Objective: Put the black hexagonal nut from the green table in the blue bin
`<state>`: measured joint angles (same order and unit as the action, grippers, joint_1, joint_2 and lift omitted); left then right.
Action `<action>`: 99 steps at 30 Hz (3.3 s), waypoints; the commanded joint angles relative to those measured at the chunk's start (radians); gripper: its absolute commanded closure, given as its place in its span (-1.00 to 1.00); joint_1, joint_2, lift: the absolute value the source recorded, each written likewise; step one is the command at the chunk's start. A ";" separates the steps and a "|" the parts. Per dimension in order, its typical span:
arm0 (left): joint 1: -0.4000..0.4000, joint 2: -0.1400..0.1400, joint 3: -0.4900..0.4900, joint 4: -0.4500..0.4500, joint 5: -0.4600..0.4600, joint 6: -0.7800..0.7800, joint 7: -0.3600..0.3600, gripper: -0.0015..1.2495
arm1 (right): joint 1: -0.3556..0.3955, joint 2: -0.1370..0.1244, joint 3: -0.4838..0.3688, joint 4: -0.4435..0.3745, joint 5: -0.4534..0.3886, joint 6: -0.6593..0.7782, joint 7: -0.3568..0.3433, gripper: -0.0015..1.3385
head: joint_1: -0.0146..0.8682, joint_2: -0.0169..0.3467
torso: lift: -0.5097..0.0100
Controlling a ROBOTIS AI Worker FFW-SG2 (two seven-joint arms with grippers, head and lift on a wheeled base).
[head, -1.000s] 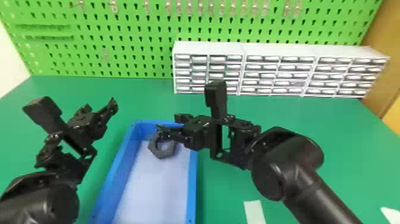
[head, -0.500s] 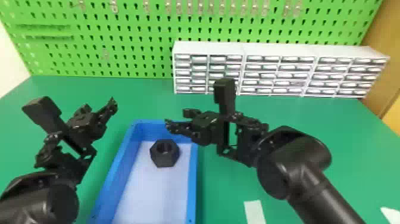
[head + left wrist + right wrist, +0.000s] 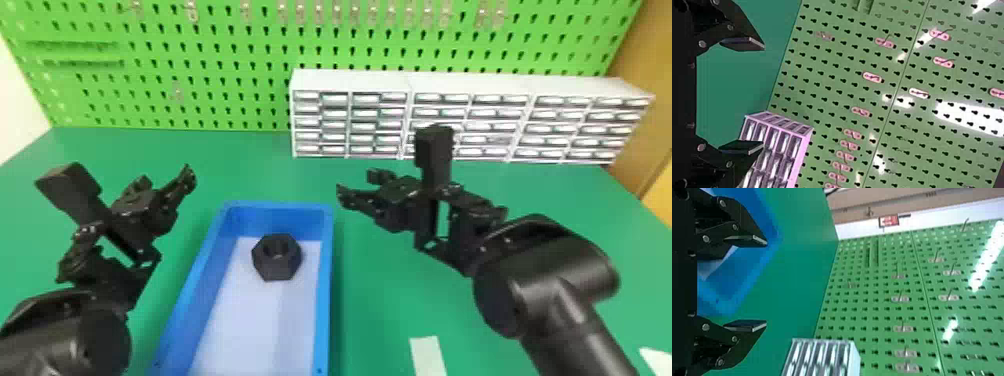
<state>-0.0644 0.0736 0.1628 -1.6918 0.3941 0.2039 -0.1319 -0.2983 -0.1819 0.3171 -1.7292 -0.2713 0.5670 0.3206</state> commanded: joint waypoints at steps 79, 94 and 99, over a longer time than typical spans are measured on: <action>0.035 0.012 0.076 0.047 -0.011 0.006 -0.097 -0.36 | 0.252 0.097 -0.776 0.030 0.083 -0.098 0.235 -0.27 | 0.54 -0.73 | 0.58; 0.012 0.051 0.014 0.008 -0.146 0.058 -0.146 -0.36 | 0.226 0.076 -0.682 0.109 -0.009 -0.208 0.233 -0.27 | 0.54 -0.73 | 0.58; 0.006 0.049 -0.006 -0.051 -0.210 0.114 -0.117 -0.36 | 0.225 0.061 -0.659 0.111 -0.014 -0.191 0.233 -0.27 | 0.54 -0.73 | 0.58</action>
<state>-0.0540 0.1239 0.1735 -1.6996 0.2288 0.2766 -0.2732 -0.0726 -0.1107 -0.3597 -1.6207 -0.2811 0.3624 0.5538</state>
